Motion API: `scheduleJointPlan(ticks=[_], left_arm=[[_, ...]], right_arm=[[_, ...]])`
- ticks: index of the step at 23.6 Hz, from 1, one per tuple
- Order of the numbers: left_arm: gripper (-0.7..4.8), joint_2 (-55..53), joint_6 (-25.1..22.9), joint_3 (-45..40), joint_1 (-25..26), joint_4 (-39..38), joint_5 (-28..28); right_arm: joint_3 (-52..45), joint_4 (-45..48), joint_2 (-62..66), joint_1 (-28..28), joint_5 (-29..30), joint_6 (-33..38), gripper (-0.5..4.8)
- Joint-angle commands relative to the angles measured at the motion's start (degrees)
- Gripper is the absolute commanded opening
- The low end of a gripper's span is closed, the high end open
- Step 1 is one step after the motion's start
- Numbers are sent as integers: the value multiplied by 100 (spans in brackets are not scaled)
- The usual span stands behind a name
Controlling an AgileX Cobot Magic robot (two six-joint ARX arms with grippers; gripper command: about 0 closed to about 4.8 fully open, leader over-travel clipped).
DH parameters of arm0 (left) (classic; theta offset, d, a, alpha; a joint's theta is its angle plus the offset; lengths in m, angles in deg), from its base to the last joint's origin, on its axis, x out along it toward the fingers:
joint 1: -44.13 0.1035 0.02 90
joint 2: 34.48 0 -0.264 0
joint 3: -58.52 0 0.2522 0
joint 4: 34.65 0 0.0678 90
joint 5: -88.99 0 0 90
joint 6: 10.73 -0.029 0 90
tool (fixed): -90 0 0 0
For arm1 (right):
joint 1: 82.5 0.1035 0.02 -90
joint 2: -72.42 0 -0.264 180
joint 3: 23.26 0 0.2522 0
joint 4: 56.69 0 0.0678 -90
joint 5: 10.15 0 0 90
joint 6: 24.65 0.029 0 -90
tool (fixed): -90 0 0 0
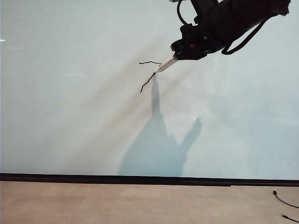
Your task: Pick up the pen on the shelf to the right of the whiteboard and write the letter Z.
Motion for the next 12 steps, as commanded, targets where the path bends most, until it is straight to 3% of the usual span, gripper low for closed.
scheduleJointPlan(ticks=[1,12], left_arm=[[-5,-4,-24,11,0,63,2],[-4,-4,-24,11,0,63,2]], right_arm=[[35,142,-96,-63,-214,-33,-6],[35,50,-286,-101,-282,-61,-6]])
